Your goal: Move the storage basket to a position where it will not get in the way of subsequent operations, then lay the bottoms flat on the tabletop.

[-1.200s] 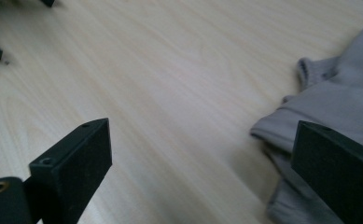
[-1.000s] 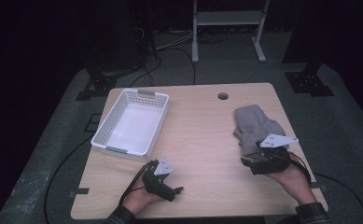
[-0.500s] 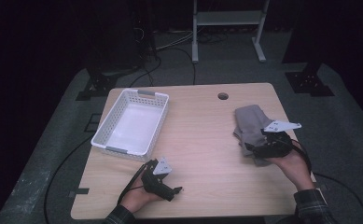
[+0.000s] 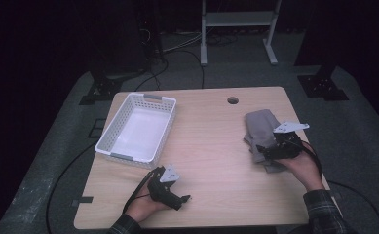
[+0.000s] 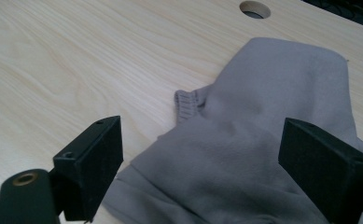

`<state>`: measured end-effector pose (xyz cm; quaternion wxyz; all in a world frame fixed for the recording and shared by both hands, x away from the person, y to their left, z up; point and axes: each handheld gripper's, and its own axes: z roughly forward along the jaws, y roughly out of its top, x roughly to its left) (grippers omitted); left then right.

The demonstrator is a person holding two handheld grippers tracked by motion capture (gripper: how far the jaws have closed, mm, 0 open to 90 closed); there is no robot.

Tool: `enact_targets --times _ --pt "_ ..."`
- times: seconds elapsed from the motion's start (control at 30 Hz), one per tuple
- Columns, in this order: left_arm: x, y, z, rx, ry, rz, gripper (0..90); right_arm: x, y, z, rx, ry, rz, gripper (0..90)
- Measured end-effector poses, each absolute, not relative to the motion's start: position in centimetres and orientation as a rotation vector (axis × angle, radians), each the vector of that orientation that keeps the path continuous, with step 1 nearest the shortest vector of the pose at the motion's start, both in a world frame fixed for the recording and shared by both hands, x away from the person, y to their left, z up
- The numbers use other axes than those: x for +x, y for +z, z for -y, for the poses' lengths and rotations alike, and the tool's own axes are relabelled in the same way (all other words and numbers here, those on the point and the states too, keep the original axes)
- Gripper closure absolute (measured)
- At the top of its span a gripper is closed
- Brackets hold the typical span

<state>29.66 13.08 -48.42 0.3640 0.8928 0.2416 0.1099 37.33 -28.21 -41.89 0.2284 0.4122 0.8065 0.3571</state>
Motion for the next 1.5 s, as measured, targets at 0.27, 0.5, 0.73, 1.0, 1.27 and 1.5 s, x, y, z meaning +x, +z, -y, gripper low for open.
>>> enact_targets --times 0.27,0.5,0.73,1.0,1.27,1.5 --pt "29.7 -48.4 -13.1 2.297 0.283 -0.622 0.0 38.3 -43.0 28.5 1.154 0.909 -2.239 12.5" --pt "29.6 -48.4 -13.1 2.296 0.283 -0.624 0.0 38.9 -44.1 28.2 1.141 0.816 -2.300 7.8" --pt "29.6 -48.4 -13.1 2.296 0.283 -0.624 0.0 38.9 -44.9 28.2 1.131 0.787 -2.345 3.8" --pt "29.6 -48.4 -13.1 2.294 0.285 -0.626 0.0 38.8 -46.0 27.9 1.129 0.740 -2.357 14.3" --pt "29.6 -48.4 -13.1 2.294 0.284 -0.627 0.0 38.3 -45.2 27.5 1.140 0.819 -2.315 54.2" --pt "29.6 -48.4 -13.1 2.294 0.285 -0.626 0.0 38.3 -44.7 26.6 1.151 0.876 -2.320 74.0"
